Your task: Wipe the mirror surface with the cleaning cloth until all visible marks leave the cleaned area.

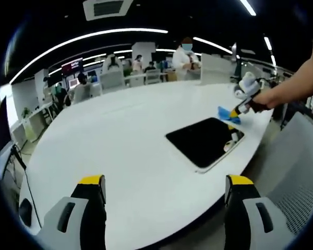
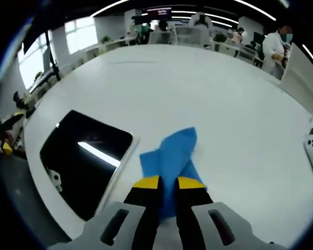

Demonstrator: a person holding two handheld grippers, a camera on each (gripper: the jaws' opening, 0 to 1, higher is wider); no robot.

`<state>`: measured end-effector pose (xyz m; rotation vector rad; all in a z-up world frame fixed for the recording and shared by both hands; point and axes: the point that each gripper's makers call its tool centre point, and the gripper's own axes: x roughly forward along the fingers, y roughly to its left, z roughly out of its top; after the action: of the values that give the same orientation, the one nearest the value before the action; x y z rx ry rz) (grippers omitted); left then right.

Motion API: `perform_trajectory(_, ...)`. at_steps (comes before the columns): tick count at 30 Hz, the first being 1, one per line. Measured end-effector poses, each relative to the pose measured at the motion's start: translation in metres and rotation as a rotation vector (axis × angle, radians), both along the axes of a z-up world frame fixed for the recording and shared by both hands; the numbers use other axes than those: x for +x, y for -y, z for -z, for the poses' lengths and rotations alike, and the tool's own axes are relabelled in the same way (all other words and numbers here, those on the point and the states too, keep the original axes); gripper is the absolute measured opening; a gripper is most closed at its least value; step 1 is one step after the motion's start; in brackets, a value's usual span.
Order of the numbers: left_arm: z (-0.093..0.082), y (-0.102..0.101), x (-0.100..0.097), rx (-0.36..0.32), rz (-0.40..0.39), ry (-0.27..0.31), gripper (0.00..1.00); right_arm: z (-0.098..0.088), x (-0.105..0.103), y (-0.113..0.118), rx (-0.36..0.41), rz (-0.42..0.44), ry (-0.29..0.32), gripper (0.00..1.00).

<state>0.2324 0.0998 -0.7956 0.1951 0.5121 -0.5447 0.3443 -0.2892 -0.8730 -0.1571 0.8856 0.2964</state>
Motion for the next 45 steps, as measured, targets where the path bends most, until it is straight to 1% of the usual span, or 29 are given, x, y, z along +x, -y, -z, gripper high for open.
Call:
perform_trajectory(3, 0.001, 0.001, 0.0, -0.014, 0.009, -0.003, 0.95, 0.001, -0.003, 0.006, 0.02, 0.052, -0.031, 0.04)
perform_trajectory(5, 0.0, 0.001, 0.001, -0.045, -0.005, -0.007, 0.95, 0.001, -0.006, 0.009, 0.046, 0.102, -0.053, 0.04)
perform_trajectory(7, 0.0, 0.001, 0.001, -0.052, -0.008, -0.008, 0.95, -0.004, -0.007, 0.008, 0.067, 0.106, -0.047, 0.04)
perform_trajectory(10, -0.001, 0.003, 0.001, -0.061, -0.003, -0.006, 0.95, -0.009, -0.006, 0.012, 0.067, 0.115, -0.045, 0.04)
perform_trajectory(12, 0.001, 0.004, 0.0, -0.059, 0.003, -0.015, 0.95, -0.014, -0.007, 0.013, 0.082, 0.122, -0.055, 0.05)
perform_trajectory(14, 0.006, 0.003, -0.001, -0.051, 0.001, -0.038, 0.95, -0.017, -0.007, 0.013, 0.09, 0.12, -0.058, 0.05)
perform_trajectory(16, 0.006, 0.007, -0.002, -0.068, 0.018, -0.047, 0.95, -0.018, -0.005, 0.013, 0.091, 0.11, -0.053, 0.07)
perform_trajectory(18, 0.006, 0.009, -0.005, -0.063, 0.035, -0.045, 0.95, -0.017, -0.001, 0.015, 0.12, 0.172, -0.05, 0.09)
perform_trajectory(19, 0.008, 0.009, -0.006, -0.061, 0.037, -0.051, 0.94, -0.018, -0.001, 0.014, 0.136, 0.163, -0.054, 0.11)
perform_trajectory(20, 0.01, 0.009, -0.008, -0.062, 0.039, -0.068, 0.94, -0.019, -0.001, 0.014, 0.138, 0.163, -0.053, 0.1)
perform_trajectory(21, 0.011, 0.009, -0.008, -0.062, 0.037, -0.073, 0.94, -0.019, -0.002, 0.013, 0.137, 0.166, -0.053, 0.07)
perform_trajectory(22, 0.012, 0.007, -0.007, -0.064, 0.025, -0.078, 0.94, -0.019, -0.004, 0.013, 0.126, 0.168, -0.062, 0.0)
perform_trajectory(23, 0.012, 0.007, -0.007, -0.065, 0.02, -0.078, 0.94, -0.018, -0.006, 0.017, 0.093, 0.175, -0.075, 0.0)
perform_trajectory(26, 0.01, 0.012, -0.007, -0.105, 0.038, -0.082, 0.95, -0.018, -0.003, 0.011, 0.126, 0.163, -0.075, 0.0)
perform_trajectory(27, 0.01, 0.012, -0.006, -0.098, 0.041, -0.077, 0.95, -0.018, 0.0, 0.011, 0.123, 0.162, -0.066, 0.07)
perform_trajectory(28, 0.009, 0.012, -0.006, -0.093, 0.044, -0.07, 0.95, -0.018, 0.006, 0.01, 0.102, 0.141, -0.04, 0.24)
perform_trajectory(29, 0.007, 0.012, -0.004, -0.089, 0.039, -0.057, 0.95, -0.014, 0.005, 0.008, 0.1, 0.135, -0.051, 0.31)
perform_trajectory(30, 0.006, 0.01, -0.004, -0.09, 0.03, -0.056, 0.95, -0.01, 0.003, 0.007, 0.094, 0.121, -0.074, 0.26)
perform_trajectory(31, 0.008, 0.006, -0.003, -0.08, 0.009, -0.066, 0.95, -0.005, 0.0, 0.014, 0.023, 0.095, -0.093, 0.04)
perform_trajectory(32, 0.009, 0.005, -0.002, -0.08, -0.001, -0.072, 0.95, -0.003, 0.003, 0.024, -0.048, 0.09, -0.078, 0.02)
perform_trajectory(33, 0.009, 0.005, -0.002, -0.091, 0.0, -0.074, 0.96, 0.001, 0.005, 0.02, -0.024, 0.092, -0.071, 0.01)
perform_trajectory(34, 0.009, 0.007, -0.002, -0.094, 0.007, -0.073, 0.96, 0.0, 0.007, 0.018, 0.008, 0.113, -0.071, 0.01)
perform_trajectory(35, 0.009, 0.009, -0.003, -0.086, 0.024, -0.069, 0.96, -0.001, 0.007, 0.019, 0.053, 0.179, -0.089, 0.01)
perform_trajectory(37, 0.008, 0.009, -0.003, -0.085, 0.021, -0.067, 0.96, -0.005, 0.005, 0.02, 0.052, 0.179, -0.097, 0.0)
perform_trajectory(38, 0.008, 0.006, -0.001, -0.081, 0.003, -0.066, 0.96, -0.007, 0.004, 0.021, 0.054, 0.191, -0.101, 0.0)
perform_trajectory(40, 0.009, 0.005, 0.001, -0.081, -0.004, -0.07, 0.96, -0.016, 0.008, 0.023, 0.077, 0.223, -0.09, 0.0)
perform_trajectory(42, 0.009, 0.008, 0.001, -0.085, 0.012, -0.072, 0.96, -0.025, 0.012, 0.023, 0.135, 0.277, -0.094, 0.0)
perform_trajectory(44, 0.008, 0.009, 0.002, -0.081, 0.018, -0.062, 0.97, -0.037, 0.016, 0.023, 0.165, 0.28, -0.082, 0.0)
perform_trajectory(45, 0.007, 0.009, 0.004, -0.083, 0.016, -0.058, 0.97, -0.042, 0.017, 0.023, 0.162, 0.28, -0.078, 0.0)
